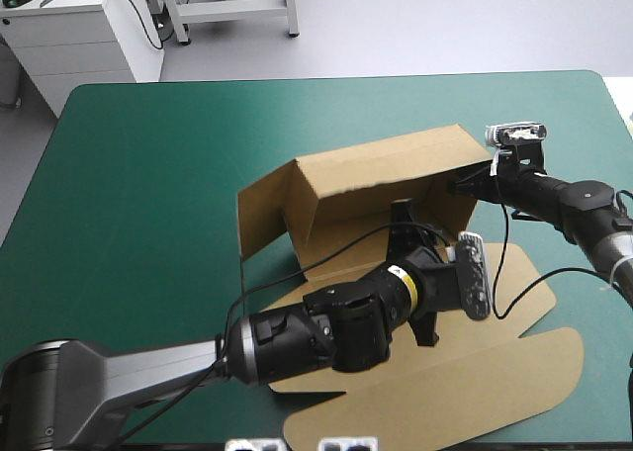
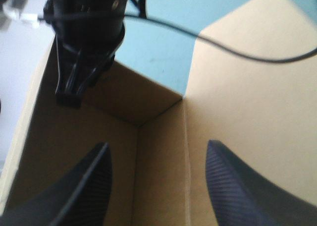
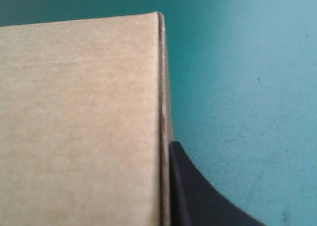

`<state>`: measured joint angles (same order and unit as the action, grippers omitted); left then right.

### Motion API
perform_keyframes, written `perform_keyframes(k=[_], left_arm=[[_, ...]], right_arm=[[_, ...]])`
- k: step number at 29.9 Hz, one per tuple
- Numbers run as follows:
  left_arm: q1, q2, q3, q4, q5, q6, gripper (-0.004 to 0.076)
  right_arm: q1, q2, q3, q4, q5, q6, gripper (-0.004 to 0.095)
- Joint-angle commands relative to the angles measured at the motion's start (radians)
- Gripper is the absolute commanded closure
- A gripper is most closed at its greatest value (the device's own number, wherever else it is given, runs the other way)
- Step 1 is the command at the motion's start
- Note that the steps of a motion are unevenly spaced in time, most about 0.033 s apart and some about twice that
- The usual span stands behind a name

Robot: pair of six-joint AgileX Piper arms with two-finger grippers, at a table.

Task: Fold the box

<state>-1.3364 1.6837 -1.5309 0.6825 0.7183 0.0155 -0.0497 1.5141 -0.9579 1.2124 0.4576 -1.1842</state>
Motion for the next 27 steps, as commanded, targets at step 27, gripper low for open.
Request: perform_keyframes(k=[27], left_arm=[[0.798,-0.476,-0.031,-0.144,-0.026,-0.04,0.0732]], right_arm=[[0.181,-0.076,-0.278,-0.689,0.232,0.806,0.0905]])
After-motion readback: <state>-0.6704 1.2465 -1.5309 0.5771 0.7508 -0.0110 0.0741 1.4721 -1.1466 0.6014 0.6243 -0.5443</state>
